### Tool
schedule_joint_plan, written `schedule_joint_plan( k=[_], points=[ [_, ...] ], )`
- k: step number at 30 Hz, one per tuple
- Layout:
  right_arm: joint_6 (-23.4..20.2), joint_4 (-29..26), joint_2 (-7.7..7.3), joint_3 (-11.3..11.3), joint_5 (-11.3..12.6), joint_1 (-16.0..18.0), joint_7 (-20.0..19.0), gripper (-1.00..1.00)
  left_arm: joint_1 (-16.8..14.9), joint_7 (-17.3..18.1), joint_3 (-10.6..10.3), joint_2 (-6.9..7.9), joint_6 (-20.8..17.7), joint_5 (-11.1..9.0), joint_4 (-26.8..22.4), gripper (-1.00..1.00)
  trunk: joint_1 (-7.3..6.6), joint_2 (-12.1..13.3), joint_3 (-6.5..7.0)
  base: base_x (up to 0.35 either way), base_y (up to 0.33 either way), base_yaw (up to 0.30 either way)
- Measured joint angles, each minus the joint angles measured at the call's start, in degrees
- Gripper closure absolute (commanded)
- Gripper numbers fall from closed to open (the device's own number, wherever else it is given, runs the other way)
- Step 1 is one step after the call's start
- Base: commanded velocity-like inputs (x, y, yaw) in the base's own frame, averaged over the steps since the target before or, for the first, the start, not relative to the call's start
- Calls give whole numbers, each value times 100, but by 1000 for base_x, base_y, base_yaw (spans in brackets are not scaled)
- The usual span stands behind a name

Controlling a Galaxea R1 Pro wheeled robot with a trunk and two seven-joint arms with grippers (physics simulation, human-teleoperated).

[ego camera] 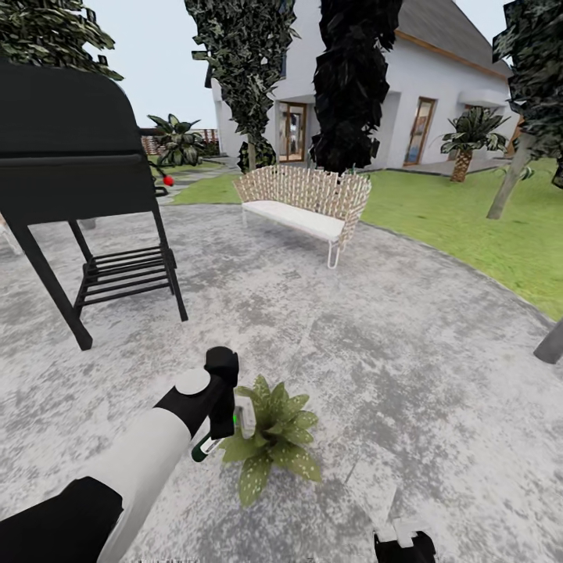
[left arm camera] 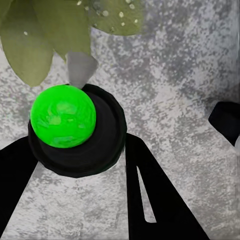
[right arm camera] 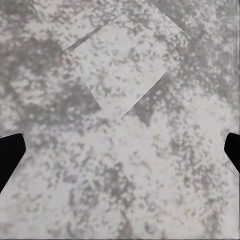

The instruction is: Pick up the pesticide atomizer in the garden and spray insectifuge to fully cover both potted plants in the garden.

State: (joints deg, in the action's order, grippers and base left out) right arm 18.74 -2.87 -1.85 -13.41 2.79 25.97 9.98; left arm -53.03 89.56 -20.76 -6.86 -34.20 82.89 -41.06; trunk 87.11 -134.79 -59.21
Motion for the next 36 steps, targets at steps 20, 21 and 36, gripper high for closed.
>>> schedule_joint_plan(
  k=[20,21,36],
  points=[
    [-3,0,0,0,0,0,-2,-100,-22,1,-20,-7,-155,-2,0,100,-6,0,0,0,258,-100],
    [-1,0,0,0,0,0,-1,-100,-22,0,-11,-6,-157,-3,0,100,-6,0,0,234,241,-258],
    [2,3,1,0,0,2,0,-100,561,-1209,918,60,-150,-13,86,100,-4,0,0,59,57,-105]
  ],
)
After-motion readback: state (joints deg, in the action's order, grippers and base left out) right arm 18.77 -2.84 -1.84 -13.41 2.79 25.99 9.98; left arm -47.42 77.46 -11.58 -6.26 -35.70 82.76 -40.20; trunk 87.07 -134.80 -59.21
